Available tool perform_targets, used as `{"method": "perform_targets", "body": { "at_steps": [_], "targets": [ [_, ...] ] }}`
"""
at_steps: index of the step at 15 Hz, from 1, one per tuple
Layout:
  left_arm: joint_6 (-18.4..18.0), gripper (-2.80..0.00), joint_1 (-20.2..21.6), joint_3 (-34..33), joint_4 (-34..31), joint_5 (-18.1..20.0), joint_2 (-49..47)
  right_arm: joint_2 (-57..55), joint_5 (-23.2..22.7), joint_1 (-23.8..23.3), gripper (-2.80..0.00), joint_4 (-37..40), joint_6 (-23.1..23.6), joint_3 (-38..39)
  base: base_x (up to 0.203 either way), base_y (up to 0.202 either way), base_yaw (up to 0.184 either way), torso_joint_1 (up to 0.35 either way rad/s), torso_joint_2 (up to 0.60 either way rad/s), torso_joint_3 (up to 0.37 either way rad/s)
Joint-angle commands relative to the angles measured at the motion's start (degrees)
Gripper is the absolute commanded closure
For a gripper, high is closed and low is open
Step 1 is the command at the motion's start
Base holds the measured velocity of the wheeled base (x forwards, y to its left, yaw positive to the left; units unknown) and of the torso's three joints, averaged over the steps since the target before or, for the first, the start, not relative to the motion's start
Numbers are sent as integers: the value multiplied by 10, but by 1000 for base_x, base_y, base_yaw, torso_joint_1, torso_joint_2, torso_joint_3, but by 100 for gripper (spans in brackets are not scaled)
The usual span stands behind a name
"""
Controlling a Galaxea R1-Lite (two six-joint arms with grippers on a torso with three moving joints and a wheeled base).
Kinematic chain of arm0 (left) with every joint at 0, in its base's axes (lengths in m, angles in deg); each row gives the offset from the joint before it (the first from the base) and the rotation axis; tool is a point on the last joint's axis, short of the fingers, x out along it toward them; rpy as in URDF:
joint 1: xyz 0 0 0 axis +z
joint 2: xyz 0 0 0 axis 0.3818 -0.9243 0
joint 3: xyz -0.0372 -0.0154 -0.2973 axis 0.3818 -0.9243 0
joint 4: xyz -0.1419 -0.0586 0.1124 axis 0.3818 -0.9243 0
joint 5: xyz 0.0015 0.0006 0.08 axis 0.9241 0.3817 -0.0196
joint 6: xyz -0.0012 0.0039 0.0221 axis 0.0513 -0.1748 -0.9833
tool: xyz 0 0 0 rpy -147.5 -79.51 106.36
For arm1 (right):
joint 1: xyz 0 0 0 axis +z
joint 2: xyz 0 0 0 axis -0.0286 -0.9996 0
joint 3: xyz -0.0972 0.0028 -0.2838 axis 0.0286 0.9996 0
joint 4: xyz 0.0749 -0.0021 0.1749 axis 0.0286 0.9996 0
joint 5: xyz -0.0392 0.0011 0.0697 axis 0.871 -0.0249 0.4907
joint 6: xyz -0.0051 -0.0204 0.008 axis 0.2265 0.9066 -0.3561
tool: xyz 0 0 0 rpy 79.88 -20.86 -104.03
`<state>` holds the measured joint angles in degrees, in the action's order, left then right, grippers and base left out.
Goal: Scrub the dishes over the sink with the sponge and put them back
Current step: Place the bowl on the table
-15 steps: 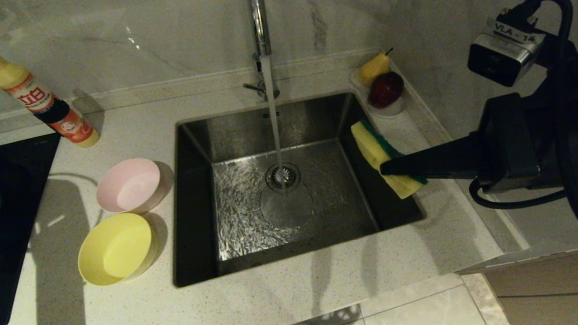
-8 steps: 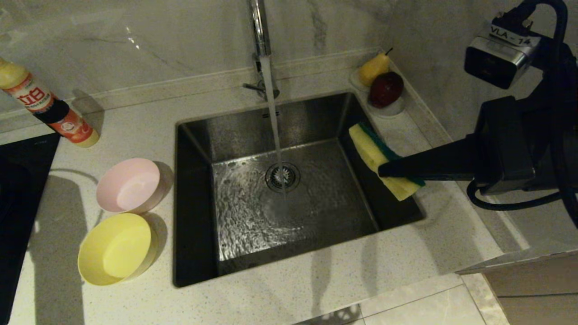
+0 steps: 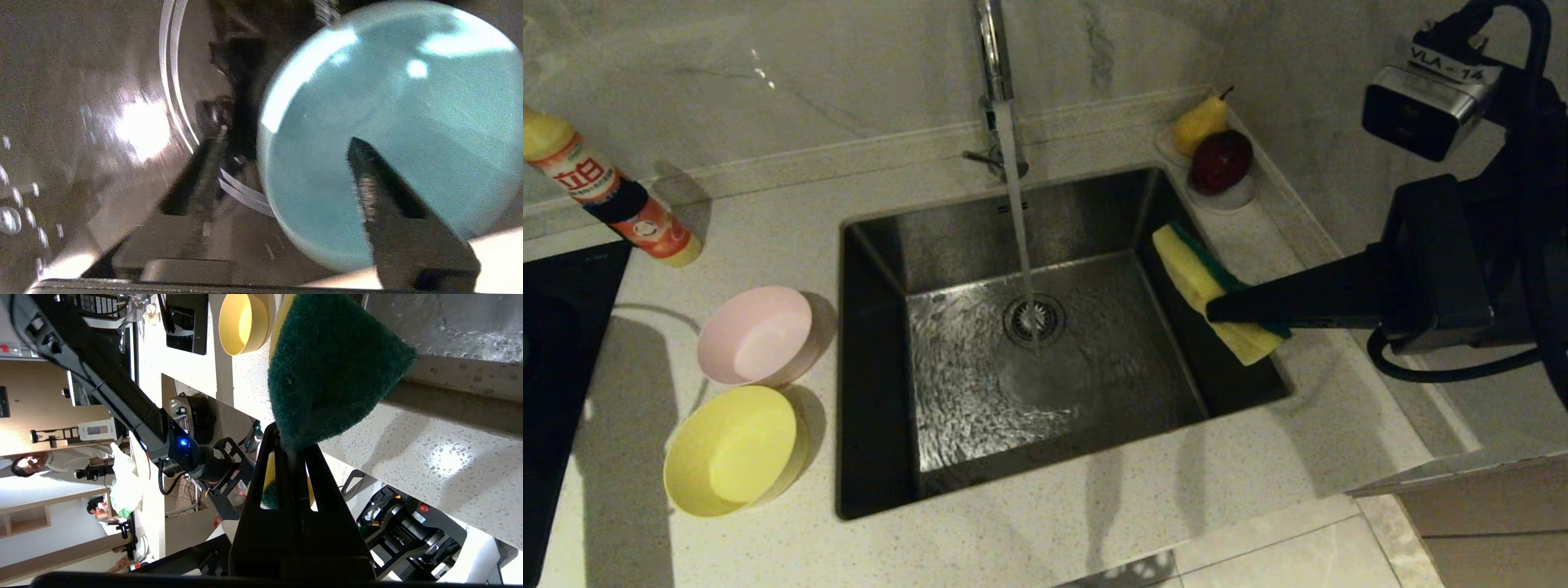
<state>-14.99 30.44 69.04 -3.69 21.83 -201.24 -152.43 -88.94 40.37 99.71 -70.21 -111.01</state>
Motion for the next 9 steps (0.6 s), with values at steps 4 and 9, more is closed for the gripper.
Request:
{"method": "perform_targets", "body": {
  "at_steps": [4,9],
  "targets": [
    [7,-280,1,29,-53,55,127,4,-1,6,0,1,0,0,0,0,0,0,0,0],
    [-63,0,-7,30,-113,63,219,8,-1,6,0,2,-1,4,0,0,0,0,0,0]
  ]
}}
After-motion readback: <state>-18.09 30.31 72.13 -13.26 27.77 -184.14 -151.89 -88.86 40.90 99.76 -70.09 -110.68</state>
